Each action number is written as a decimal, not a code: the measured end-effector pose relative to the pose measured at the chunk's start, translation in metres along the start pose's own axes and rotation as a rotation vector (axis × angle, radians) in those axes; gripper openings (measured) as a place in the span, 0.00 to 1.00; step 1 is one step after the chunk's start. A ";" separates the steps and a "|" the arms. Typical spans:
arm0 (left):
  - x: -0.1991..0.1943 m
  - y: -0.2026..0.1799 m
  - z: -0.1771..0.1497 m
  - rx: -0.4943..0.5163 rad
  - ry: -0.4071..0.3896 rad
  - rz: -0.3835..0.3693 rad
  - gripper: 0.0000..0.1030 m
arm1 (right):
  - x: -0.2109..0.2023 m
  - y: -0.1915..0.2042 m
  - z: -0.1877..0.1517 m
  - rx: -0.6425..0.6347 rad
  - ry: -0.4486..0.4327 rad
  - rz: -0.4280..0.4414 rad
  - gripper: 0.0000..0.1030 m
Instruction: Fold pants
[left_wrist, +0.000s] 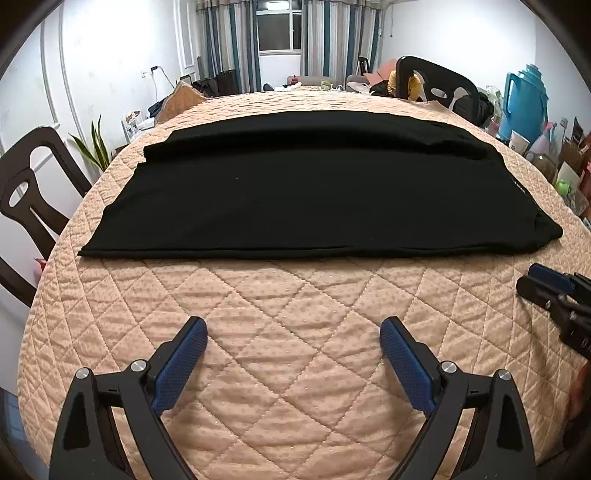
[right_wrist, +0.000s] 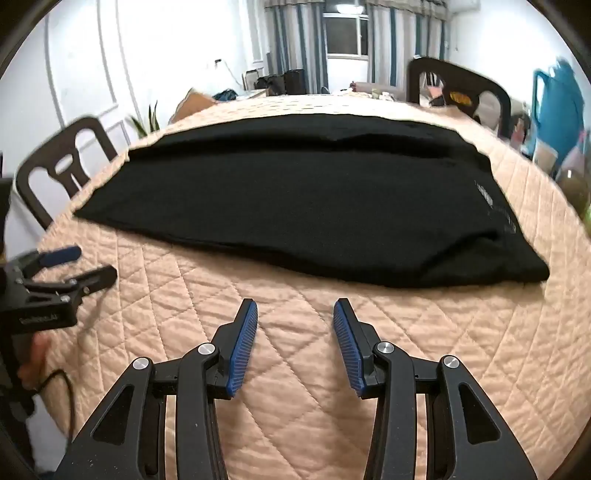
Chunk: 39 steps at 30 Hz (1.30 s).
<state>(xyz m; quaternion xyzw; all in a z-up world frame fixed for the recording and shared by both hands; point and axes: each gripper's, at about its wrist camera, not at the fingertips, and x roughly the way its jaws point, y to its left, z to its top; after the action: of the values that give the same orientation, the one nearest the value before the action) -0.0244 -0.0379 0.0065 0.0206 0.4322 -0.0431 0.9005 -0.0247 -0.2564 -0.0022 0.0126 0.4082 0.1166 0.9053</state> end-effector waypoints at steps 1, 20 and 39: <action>0.001 0.000 0.000 0.000 0.000 0.002 0.93 | 0.000 0.000 0.000 0.013 -0.003 0.011 0.43; 0.003 0.000 0.001 0.001 -0.006 -0.007 0.94 | -0.002 -0.003 -0.004 -0.047 -0.003 -0.062 0.43; 0.004 0.002 0.001 0.003 -0.007 -0.008 0.94 | -0.003 -0.002 -0.003 -0.041 -0.002 -0.060 0.43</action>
<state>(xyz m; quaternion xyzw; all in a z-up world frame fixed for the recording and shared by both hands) -0.0206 -0.0363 0.0037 0.0203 0.4289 -0.0474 0.9019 -0.0289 -0.2595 -0.0024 -0.0179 0.4051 0.0979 0.9088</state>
